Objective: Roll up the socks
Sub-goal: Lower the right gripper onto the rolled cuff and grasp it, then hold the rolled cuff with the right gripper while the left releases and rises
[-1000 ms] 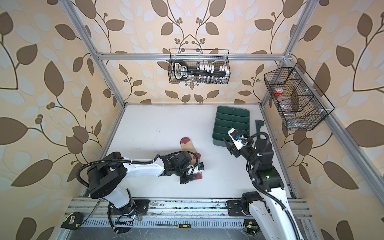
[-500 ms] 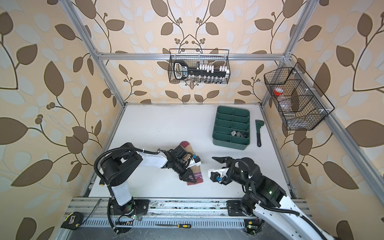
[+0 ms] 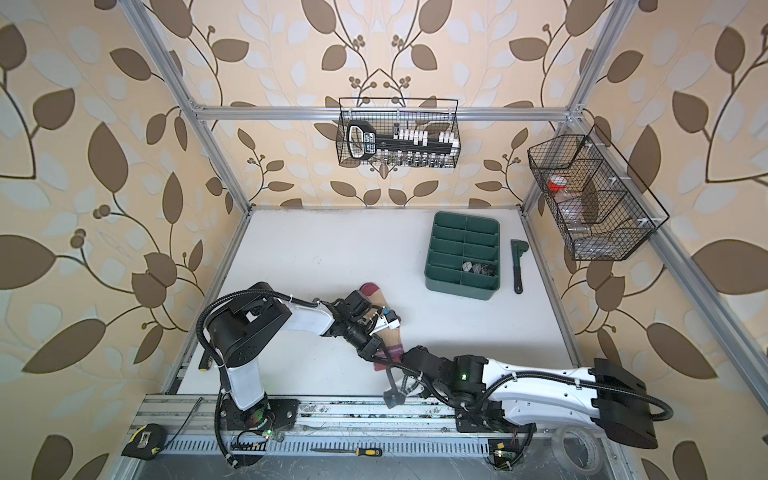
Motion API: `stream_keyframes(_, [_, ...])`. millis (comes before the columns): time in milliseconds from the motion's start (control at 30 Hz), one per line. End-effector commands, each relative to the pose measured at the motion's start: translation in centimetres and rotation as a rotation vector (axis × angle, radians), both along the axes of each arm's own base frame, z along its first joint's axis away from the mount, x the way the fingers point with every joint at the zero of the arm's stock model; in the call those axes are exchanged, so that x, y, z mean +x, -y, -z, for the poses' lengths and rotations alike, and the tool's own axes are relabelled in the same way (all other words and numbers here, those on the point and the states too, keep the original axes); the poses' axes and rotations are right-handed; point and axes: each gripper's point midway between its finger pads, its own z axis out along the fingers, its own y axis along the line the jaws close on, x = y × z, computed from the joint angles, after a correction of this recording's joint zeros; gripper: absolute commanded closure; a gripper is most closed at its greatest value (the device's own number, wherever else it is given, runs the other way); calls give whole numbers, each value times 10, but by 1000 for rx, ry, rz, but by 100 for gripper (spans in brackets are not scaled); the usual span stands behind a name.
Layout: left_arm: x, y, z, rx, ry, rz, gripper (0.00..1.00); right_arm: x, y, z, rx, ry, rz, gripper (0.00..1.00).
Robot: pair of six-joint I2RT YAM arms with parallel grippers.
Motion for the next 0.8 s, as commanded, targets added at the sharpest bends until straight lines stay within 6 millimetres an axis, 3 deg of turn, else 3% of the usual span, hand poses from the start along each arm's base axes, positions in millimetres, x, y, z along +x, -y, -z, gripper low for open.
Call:
stream_keyframes(0, [-3,-8,6,32,-14,-18,91,10,-23,-3,85,15,-11,40])
stream_keyframes(200, [-3,-9,4,30,-8,-15,91,17,-23,21,55,-33,19,48])
stream_keyframes(533, [0,-5,-8,-13,27,-14,89,18,-18,37,7,-118,52,93])
stream_keyframes(633, [3,-3,-18,-42,60,-23,86,13,-16,39,-22,-156,45,100])
stream_keyframes(767, [23,2,-48,-98,190,-79,66,0,-14,42,-64,-260,34,100])
